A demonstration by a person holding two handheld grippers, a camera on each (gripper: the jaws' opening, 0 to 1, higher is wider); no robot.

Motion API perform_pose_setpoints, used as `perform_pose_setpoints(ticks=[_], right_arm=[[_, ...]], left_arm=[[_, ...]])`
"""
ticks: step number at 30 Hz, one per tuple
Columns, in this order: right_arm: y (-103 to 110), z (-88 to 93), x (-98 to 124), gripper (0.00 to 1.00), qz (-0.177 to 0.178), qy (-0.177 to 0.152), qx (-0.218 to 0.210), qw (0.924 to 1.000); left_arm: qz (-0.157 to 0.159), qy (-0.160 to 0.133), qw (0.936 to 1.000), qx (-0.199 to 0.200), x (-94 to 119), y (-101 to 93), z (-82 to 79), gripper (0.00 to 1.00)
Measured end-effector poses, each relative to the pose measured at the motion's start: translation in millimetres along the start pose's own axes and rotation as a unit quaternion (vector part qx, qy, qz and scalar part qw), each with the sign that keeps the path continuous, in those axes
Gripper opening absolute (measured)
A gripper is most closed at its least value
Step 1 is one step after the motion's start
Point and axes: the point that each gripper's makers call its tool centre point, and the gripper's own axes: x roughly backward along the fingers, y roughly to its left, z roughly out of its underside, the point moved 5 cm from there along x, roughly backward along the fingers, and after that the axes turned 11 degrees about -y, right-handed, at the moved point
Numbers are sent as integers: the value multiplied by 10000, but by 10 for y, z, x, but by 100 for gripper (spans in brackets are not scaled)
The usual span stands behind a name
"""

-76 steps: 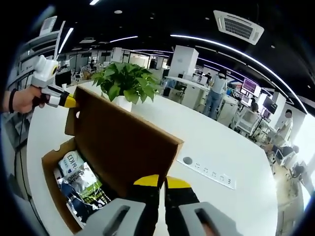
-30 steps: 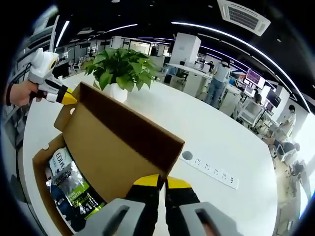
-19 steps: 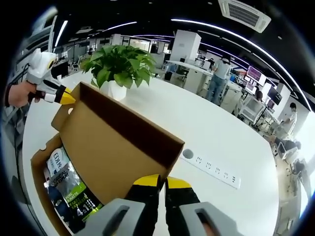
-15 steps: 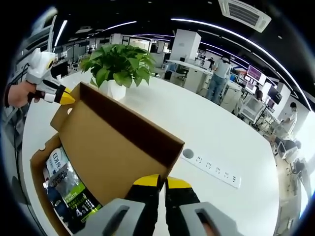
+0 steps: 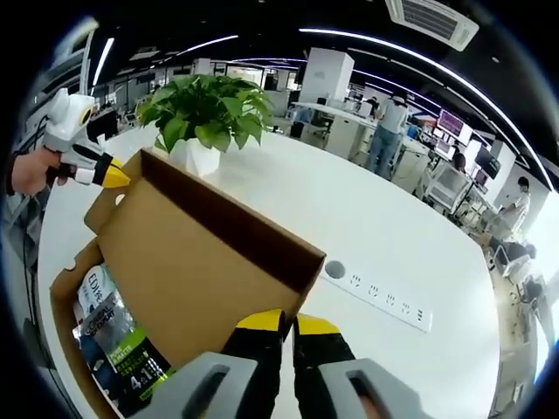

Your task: Operate the shoe box by opening the lid, removing the specified soft item, and placing it in the target area until the item is outside and the box remains undamaged.

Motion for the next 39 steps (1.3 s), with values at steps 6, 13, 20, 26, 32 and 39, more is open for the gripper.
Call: perform_pose_setpoints(ticks=[6, 13, 20, 26, 32, 39], right_arm=[[-8, 14, -31, 0, -37, 45, 9, 10000], [-16, 35, -78, 0, -70, 92, -2, 9999], [-20, 58, -121, 0, -71, 135, -4, 9999], [-27, 79, -165, 0, -89, 176, -13, 9998], [-12, 98, -172, 0, -117, 226, -26, 9997], [18, 124, -161, 0, -123, 271, -33, 9996]], left_arm=[[9, 61, 10000, -16, -40, 8, 25, 5], [54, 122, 9999, -25, -92, 38, 45, 5], [66, 176, 9998, -51, -133, 37, 71, 5], [80, 213, 9997, -40, -176, 46, 102, 5], [93, 238, 9997, -32, -221, 56, 127, 5], [101, 278, 9996, -22, -256, 48, 158, 5]])
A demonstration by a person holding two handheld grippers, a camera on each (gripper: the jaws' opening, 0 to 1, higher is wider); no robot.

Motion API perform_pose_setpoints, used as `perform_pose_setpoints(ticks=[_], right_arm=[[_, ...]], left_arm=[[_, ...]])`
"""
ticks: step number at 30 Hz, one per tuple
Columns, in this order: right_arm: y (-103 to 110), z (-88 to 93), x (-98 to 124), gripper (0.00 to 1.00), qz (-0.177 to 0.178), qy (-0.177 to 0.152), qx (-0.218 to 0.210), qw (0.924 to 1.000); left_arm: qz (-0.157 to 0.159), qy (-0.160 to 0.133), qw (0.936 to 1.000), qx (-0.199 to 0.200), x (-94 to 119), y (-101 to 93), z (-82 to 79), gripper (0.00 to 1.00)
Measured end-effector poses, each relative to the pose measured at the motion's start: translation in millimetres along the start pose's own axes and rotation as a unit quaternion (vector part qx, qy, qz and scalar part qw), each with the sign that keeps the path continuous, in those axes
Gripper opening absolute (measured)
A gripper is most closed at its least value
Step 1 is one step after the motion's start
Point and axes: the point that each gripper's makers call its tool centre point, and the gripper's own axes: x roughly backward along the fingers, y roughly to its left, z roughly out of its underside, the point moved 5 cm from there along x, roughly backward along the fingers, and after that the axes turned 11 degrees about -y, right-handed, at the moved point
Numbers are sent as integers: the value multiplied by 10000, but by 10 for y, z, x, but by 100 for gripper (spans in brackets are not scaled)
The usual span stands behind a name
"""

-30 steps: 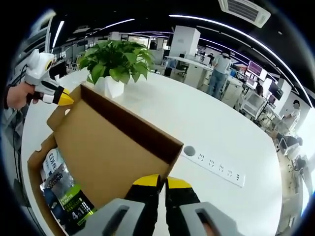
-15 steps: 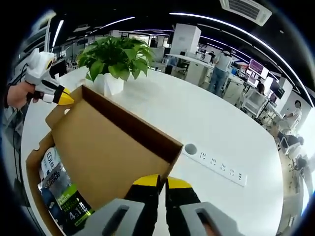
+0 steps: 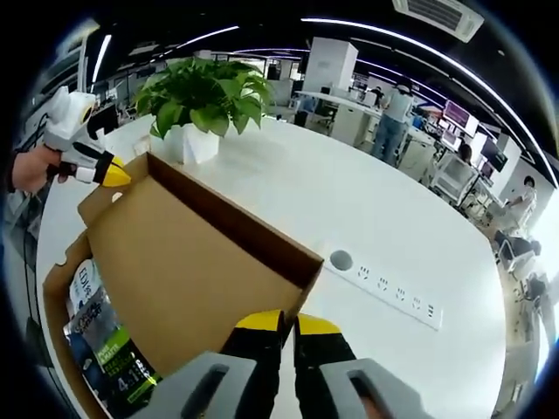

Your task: Operate the shoe box by opening the lid, removing the specified soft item, and placing it in the target area until the item is outside and the box remains undamaged.

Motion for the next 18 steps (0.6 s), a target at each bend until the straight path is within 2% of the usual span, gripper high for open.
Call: perform_pose_setpoints(ticks=[18], right_arm=[[6, 81, -80, 0, -79, 147, -26, 9999]], left_arm=[[48, 157, 9998, -67, -76, -18, 89, 6]])
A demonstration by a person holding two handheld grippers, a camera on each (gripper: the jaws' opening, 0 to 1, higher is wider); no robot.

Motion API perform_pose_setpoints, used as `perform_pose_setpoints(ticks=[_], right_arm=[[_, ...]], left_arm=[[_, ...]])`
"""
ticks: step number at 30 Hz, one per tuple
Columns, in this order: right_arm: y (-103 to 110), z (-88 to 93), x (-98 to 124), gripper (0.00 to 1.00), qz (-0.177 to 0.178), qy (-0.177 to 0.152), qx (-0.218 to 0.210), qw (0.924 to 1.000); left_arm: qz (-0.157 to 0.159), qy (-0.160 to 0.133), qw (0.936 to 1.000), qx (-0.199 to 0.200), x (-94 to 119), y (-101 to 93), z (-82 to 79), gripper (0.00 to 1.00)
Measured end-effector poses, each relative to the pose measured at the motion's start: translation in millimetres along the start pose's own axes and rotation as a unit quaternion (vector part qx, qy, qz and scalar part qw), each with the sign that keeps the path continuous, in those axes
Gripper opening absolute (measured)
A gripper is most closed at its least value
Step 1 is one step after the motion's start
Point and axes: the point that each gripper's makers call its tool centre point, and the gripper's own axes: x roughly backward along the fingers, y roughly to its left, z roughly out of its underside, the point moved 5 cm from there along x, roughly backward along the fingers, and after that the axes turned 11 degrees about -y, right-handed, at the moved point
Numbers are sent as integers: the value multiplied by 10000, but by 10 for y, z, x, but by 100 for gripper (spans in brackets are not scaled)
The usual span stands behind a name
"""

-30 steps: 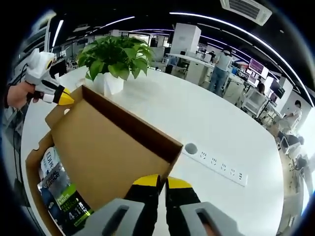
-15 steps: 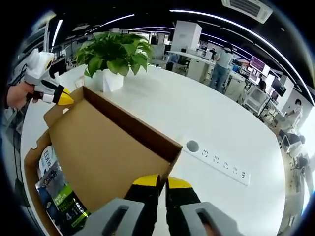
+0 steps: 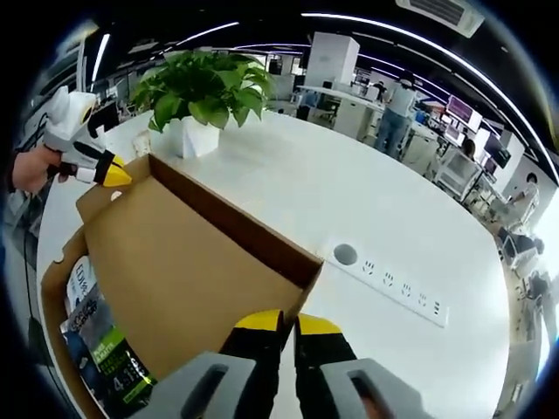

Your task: Operate the shoe box by opening the lid, removing the specified soft item, and placing it in the target area until the item is outside and the box remains undamaged.

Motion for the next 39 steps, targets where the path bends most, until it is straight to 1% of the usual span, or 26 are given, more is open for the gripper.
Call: perform_pose_setpoints(ticks=[3, 13, 28, 39], right_arm=[[-3, 15, -24, 0, -10, 25, -14, 10000], [-16, 49, -88, 0, -41, 91, -40, 9999], [-14, 114, -174, 0, -117, 217, -55, 9997], [-18, 163, -248, 1, -158, 320, -47, 9994]], left_arm=[[-3, 26, 10000, 13, -32, 6, 34, 6], [5, 84, 10000, 19, -81, 18, 70, 6], [52, 188, 9998, 32, -121, 7, 126, 6], [27, 268, 9996, 20, -153, 7, 156, 6]])
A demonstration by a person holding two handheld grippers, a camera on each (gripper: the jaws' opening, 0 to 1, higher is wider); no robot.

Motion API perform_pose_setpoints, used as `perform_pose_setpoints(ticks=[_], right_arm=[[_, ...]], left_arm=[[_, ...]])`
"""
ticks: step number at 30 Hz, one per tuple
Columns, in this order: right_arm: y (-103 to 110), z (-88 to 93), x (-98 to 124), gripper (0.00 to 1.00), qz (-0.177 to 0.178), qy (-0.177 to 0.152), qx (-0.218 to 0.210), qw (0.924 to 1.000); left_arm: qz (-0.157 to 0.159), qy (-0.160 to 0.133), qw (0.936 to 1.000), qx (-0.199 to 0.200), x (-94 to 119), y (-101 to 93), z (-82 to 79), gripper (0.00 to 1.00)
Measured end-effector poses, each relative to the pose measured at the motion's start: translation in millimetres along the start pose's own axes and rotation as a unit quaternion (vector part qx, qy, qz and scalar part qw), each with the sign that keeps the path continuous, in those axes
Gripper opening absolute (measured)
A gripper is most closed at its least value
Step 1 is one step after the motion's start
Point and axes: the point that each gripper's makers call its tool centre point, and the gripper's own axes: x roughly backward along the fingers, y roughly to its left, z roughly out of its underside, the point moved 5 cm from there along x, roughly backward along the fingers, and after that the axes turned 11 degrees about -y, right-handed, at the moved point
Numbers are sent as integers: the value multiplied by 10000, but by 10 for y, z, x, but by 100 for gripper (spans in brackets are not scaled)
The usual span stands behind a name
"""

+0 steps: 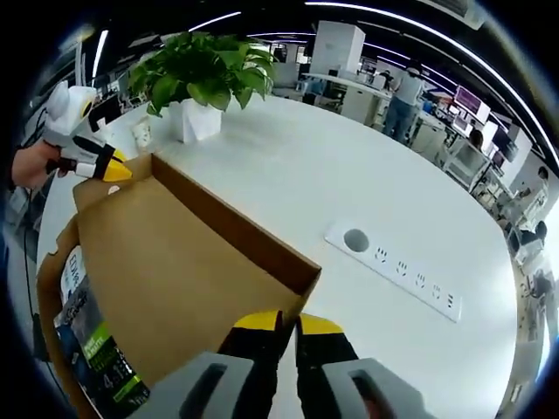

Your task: Operate the shoe box by opening the lid, removing the specified soft item, and placing it in the target area until the item is outside and the box remains undamaged.

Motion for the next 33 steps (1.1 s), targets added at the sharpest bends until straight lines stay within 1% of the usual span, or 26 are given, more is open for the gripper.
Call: perform_pose_setpoints(ticks=[6, 10, 22, 33], right_arm=[[13, 20, -5, 1, -16, 38, -31, 10000], [20, 26, -4, 1, -38, 47, 8, 10000], [52, 71, -26, 3, -44, 131, -20, 9999], [63, 111, -63, 4, -39, 188, -39, 9998]], left_arm=[[-2, 57, 10000, 15, -3, -9, 6, 6], [-54, 70, 9999, -117, -9, -21, 9, 7], [-75, 200, 9997, -133, -46, -3, 24, 7], [-118, 178, 9996, -163, -55, 2, 37, 7]])
